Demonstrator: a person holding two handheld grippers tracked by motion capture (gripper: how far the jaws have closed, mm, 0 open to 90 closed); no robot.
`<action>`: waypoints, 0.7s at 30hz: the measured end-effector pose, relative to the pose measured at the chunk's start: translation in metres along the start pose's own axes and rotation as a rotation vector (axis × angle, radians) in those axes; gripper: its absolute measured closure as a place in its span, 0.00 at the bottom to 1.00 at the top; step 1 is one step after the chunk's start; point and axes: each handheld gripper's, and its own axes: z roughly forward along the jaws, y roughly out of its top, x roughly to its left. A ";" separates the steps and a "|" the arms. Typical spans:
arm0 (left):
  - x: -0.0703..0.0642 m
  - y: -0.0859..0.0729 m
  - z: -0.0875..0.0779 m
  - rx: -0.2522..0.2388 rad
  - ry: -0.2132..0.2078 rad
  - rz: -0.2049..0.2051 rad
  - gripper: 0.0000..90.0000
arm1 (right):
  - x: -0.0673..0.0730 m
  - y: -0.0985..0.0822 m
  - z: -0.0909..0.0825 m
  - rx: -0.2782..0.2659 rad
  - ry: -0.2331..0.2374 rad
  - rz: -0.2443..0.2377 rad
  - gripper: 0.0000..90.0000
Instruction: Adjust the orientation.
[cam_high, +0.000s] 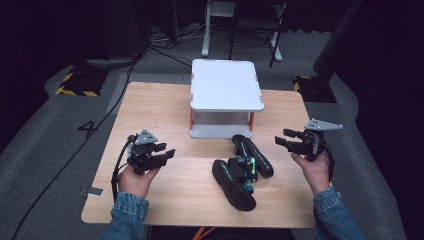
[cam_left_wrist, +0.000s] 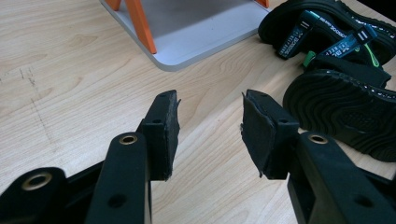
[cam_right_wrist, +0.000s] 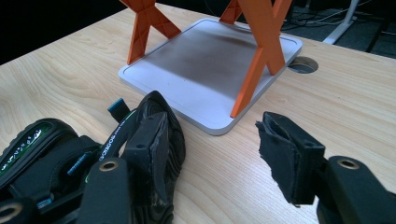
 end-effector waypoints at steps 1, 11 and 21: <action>0.000 0.001 0.000 -0.003 0.000 0.001 0.62 | 0.000 0.000 0.000 0.000 0.000 0.000 0.47; -0.017 0.016 0.018 -0.013 -0.051 0.028 0.58 | -0.005 -0.011 -0.013 0.014 -0.034 0.037 0.45; -0.057 0.032 0.044 0.030 -0.164 0.127 0.54 | -0.007 -0.020 -0.023 0.021 -0.059 0.064 0.44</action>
